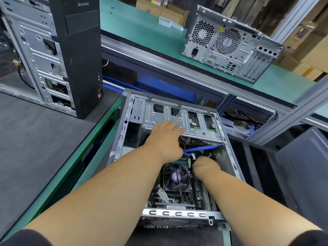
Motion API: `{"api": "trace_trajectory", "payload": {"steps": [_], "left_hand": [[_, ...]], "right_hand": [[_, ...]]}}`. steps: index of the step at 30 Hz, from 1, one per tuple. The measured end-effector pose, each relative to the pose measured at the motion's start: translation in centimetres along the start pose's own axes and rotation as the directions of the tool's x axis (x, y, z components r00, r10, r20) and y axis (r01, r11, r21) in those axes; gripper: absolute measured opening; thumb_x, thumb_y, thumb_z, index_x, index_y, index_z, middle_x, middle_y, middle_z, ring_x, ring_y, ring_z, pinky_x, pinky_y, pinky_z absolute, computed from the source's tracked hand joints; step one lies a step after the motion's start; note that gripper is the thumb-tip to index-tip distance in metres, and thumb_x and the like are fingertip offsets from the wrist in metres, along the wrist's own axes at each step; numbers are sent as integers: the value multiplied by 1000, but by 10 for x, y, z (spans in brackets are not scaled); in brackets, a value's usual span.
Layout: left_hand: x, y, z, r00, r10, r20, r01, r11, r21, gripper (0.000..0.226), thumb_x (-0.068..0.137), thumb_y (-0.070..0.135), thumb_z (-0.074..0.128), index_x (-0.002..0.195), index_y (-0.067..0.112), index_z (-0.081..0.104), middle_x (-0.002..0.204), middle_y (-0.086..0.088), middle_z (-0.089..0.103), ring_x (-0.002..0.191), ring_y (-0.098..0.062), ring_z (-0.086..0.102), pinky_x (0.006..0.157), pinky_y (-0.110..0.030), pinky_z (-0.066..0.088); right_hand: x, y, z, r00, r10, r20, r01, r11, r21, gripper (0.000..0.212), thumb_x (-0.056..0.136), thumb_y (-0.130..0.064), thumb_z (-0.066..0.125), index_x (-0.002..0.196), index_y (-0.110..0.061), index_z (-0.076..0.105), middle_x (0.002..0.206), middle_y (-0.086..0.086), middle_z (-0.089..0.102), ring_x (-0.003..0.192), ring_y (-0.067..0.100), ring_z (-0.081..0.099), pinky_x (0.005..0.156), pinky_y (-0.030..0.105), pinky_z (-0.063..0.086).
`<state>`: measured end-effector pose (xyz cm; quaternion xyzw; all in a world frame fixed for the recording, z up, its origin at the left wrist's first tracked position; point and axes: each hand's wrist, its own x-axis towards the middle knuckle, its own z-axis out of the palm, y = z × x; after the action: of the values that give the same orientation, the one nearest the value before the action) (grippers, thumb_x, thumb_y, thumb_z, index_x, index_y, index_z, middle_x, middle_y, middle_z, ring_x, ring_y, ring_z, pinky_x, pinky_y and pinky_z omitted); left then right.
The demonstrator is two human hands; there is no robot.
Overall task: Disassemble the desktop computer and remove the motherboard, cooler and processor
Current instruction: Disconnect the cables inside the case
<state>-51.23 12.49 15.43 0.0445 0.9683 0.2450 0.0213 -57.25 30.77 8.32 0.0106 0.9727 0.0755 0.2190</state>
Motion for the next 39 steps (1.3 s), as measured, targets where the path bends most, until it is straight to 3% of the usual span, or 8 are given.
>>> {"api": "trace_trajectory", "payload": {"steps": [3,11,16,20,25,30,33,39], "left_hand": [[2,-2,0,998,6,58,-10,998,70,83,81,25,56,153,34,15,162,5,2,148,-18,-4,120,-40,-4],[2,-2,-3,999,5,40,-7,998,64,77,85,18,51,152,35,17,162,5,4,149,-17,-1,120,-38,0],[4,-2,-3,1000,12,27,-14,998,60,75,85,18,50,152,34,19,162,3,6,149,-18,0,120,-39,1],[3,-1,-2,1000,18,23,-19,999,47,74,86,21,52,152,33,21,162,3,7,149,-19,1,120,-39,2],[4,-3,1,1000,20,10,-21,999,35,72,86,27,55,150,34,24,161,2,9,148,-20,2,120,-40,2],[0,3,-3,952,73,-299,-118,983,-138,27,91,36,55,111,28,70,127,3,57,125,-20,43,107,-36,31],[-3,3,-9,913,42,-406,-129,973,-190,22,92,28,50,91,20,71,99,5,57,97,-20,52,86,-36,45],[-10,1,-21,885,-381,-267,73,680,-729,51,99,50,32,74,25,70,74,9,66,67,-11,57,63,-30,43]], "right_hand": [[-1,1,-4,1000,24,12,-26,993,116,33,94,-12,45,121,-9,64,127,12,61,119,31,57,92,36,47],[8,4,-3,995,96,-9,-91,965,245,38,94,-37,52,64,-13,50,78,6,58,71,25,54,65,27,39],[3,-2,-14,984,21,-179,36,950,309,28,93,-35,51,79,-13,60,90,14,66,81,31,57,69,29,40],[-7,2,-15,997,-32,-66,44,982,185,38,101,-32,41,120,-5,60,122,17,61,113,33,58,87,31,45],[-19,-1,-25,995,-66,-74,77,986,147,33,97,-39,44,100,-12,64,104,12,65,99,30,62,73,27,40],[-47,0,-40,959,-199,-204,212,977,40,32,92,-44,45,70,-21,50,72,-3,52,72,22,54,61,28,39],[-66,11,-45,916,-215,-339,245,969,45,37,87,-47,48,64,-19,50,63,-4,52,56,14,48,47,24,29],[-91,34,-57,778,-235,-583,371,920,124,41,90,-47,52,59,-22,42,63,-4,43,54,12,43,45,26,24]]}}
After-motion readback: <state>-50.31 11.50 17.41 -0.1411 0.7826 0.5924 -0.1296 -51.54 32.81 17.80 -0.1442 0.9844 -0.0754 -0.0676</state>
